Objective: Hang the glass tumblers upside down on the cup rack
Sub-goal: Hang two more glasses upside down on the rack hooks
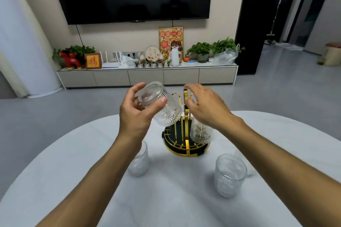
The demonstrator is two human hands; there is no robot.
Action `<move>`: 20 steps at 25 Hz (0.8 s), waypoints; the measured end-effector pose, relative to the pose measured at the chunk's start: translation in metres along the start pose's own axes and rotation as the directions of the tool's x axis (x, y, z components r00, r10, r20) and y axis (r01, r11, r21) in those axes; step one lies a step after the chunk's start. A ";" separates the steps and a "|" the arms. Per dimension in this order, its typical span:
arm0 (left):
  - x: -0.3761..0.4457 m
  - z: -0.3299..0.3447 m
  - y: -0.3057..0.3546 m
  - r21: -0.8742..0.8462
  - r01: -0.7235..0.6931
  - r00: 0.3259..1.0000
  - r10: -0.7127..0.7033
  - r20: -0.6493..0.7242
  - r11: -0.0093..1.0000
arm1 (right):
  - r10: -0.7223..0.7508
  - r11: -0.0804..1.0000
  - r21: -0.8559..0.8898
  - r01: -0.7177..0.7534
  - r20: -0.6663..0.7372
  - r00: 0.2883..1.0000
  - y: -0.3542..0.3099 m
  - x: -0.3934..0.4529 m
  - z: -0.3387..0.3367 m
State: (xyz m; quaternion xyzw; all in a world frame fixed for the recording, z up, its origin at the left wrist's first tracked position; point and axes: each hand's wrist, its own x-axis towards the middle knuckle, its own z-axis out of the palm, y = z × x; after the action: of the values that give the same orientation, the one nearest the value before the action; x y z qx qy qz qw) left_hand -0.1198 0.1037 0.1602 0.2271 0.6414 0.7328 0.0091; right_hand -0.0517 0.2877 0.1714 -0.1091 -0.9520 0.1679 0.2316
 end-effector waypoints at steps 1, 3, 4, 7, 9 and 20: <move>0.010 0.004 -0.006 0.084 -0.049 0.998 0.045 0.045 0.995 | -0.026 0.990 -0.134 0.038 0.092 0.995 0.006 0.016 0.007; 0.025 0.011 -0.023 0.224 -0.116 0.988 0.089 0.130 0.968 | -0.005 0.960 -0.272 0.073 0.240 0.971 0.017 0.037 0.021; 0.029 0.013 -0.032 0.271 -0.129 0.984 0.089 0.158 0.954 | 0.012 0.953 -0.294 0.072 0.274 0.962 0.022 0.041 0.026; 0.036 0.018 -0.056 0.340 -0.109 0.980 0.045 0.192 0.934 | -0.005 0.956 -0.283 0.073 0.233 0.973 0.029 0.046 0.031; 0.035 0.021 -0.071 0.379 -0.092 0.980 0.016 0.199 0.921 | -0.023 0.956 -0.280 0.086 0.219 0.975 0.031 0.047 0.032; 0.025 0.028 -0.106 0.476 -0.011 0.953 -0.135 0.271 0.880 | 0.006 0.970 -0.241 0.037 0.176 0.984 0.030 0.043 0.035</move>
State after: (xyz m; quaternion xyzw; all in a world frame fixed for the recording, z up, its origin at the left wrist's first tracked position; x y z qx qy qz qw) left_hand -0.1621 0.1565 0.0700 0.3086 0.7986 0.5115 0.0733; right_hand -0.1020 0.3181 0.1482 -0.1139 -0.9829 0.0570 0.1328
